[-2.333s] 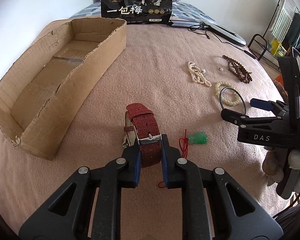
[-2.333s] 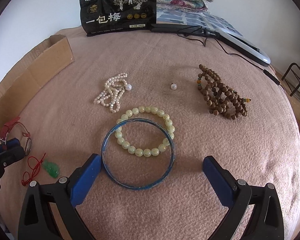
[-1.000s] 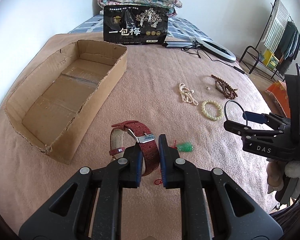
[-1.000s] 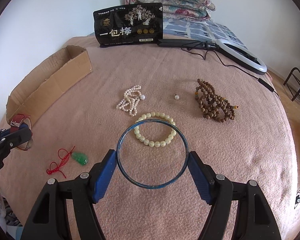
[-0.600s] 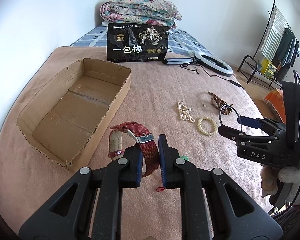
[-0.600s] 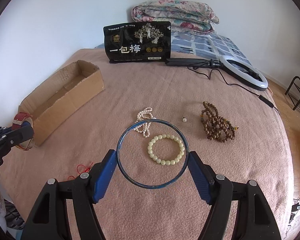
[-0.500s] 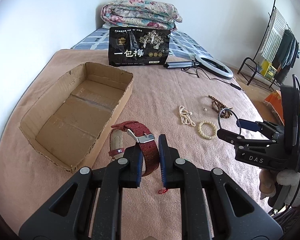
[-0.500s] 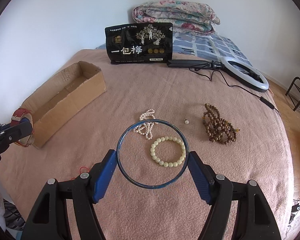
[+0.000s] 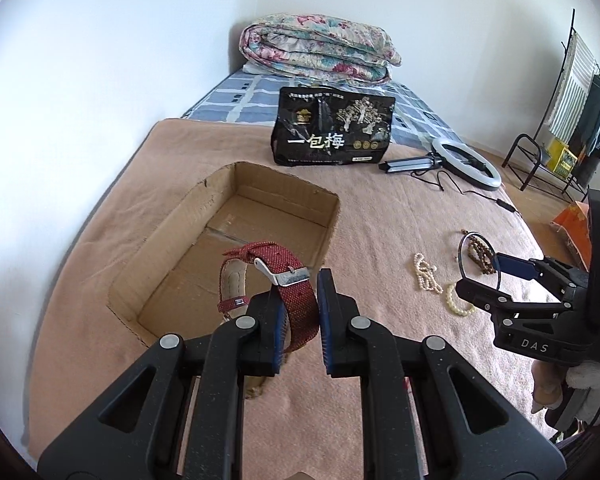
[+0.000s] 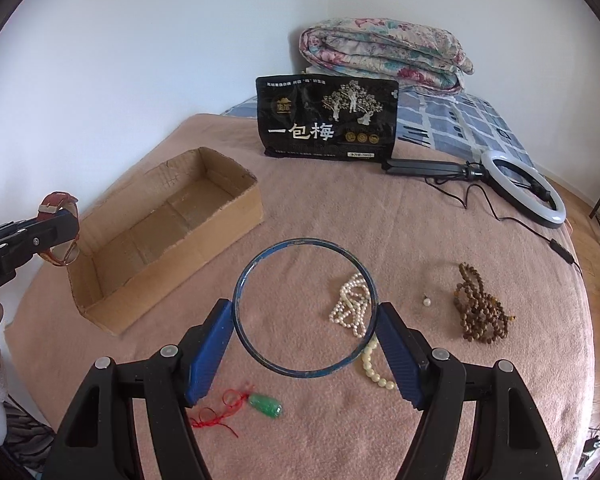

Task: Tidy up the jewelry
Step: 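Carry the watch and bangle into the cardboard box and open both grippers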

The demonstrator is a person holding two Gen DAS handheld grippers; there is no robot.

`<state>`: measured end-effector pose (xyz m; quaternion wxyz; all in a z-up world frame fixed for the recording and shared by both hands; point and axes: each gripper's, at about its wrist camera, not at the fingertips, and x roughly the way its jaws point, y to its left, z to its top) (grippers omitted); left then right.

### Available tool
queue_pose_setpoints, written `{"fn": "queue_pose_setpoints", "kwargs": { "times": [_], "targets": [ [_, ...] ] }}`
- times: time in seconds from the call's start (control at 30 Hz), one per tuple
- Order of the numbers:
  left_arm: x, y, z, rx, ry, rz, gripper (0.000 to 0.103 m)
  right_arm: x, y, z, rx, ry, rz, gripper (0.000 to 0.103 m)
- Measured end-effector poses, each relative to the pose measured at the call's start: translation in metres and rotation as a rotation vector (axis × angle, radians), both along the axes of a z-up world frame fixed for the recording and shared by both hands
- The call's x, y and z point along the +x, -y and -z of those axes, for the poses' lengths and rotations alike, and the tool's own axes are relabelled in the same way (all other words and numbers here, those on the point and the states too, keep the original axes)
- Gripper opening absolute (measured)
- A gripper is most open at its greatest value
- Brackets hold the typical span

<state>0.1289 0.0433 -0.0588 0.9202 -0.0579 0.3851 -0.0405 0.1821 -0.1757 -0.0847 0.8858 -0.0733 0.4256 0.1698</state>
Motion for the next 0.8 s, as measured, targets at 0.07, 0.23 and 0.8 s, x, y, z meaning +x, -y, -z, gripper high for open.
{"fn": "queue_pose_setpoints", "kwargs": {
  "times": [0.07,0.23,0.8],
  "targets": [
    [0.004,-0.014,-0.001,-0.008,-0.005,-0.021,0.013,0.005,-0.012,-0.002,0.009,0.0,-0.016,0.074],
    [0.012,-0.043,0.002,0.003,-0.021,-0.064,0.013,0.017,-0.041,-0.007,0.03,0.003,-0.049,0.074],
    [0.034,-0.082,0.036,-0.051,-0.106,-0.088,0.013,0.07,-0.123,0.012,0.045,-0.055,-0.087,0.074]
  ]
}}
